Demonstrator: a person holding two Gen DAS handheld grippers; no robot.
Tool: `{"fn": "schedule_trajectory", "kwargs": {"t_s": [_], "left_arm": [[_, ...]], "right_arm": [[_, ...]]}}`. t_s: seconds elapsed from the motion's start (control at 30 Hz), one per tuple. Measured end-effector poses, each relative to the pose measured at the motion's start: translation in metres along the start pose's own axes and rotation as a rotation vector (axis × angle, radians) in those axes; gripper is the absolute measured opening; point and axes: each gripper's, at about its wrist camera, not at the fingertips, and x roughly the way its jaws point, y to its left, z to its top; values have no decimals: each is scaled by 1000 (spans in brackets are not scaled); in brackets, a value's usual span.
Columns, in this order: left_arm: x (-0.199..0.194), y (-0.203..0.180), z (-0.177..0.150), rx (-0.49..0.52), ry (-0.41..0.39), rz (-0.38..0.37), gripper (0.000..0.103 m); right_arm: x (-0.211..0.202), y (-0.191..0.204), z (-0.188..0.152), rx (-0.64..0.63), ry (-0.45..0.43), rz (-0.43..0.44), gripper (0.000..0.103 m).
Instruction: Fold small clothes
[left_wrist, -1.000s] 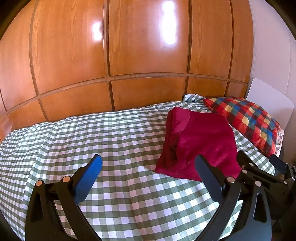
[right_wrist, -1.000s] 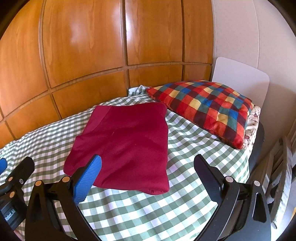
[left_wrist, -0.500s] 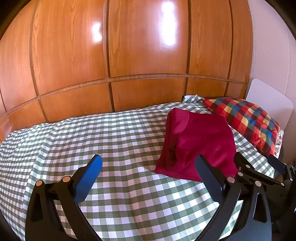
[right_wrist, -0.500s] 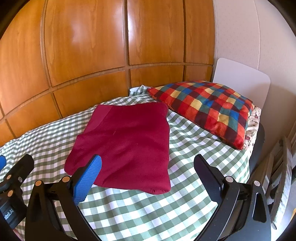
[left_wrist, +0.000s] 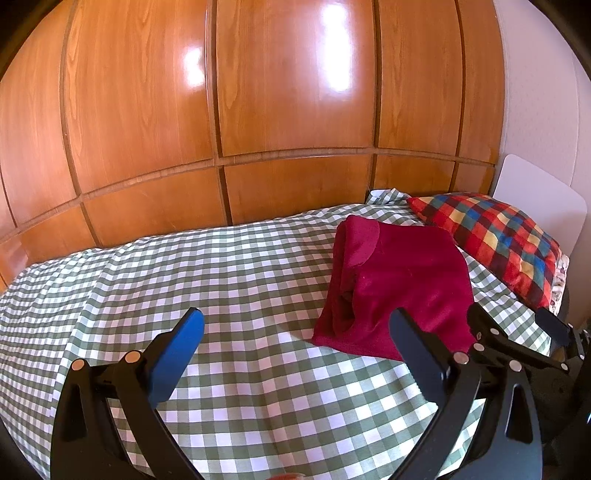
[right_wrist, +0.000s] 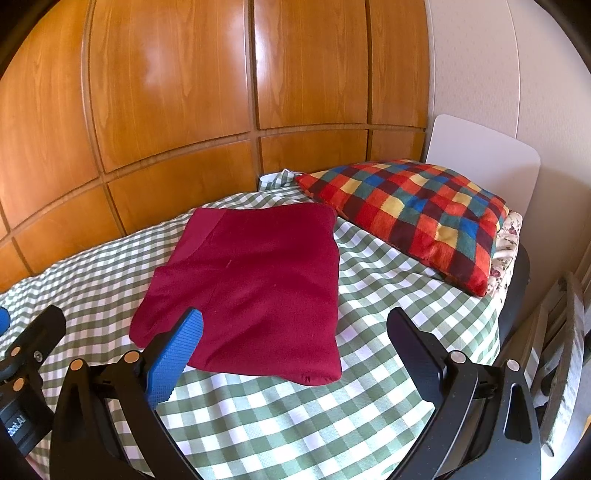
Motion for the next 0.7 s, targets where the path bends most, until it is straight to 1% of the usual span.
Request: {"fn": "schedule_trajectory", "kwargs": {"t_s": [0.37, 0.7], "left_arm": [[-8, 2, 2, -2, -18, -1, 100], [-7, 0, 2, 2, -8, -6, 100]], "right_arm": [[0, 2, -1, -3, -3, 2, 99], [2, 7, -4, -10, 7, 1, 99]]}}
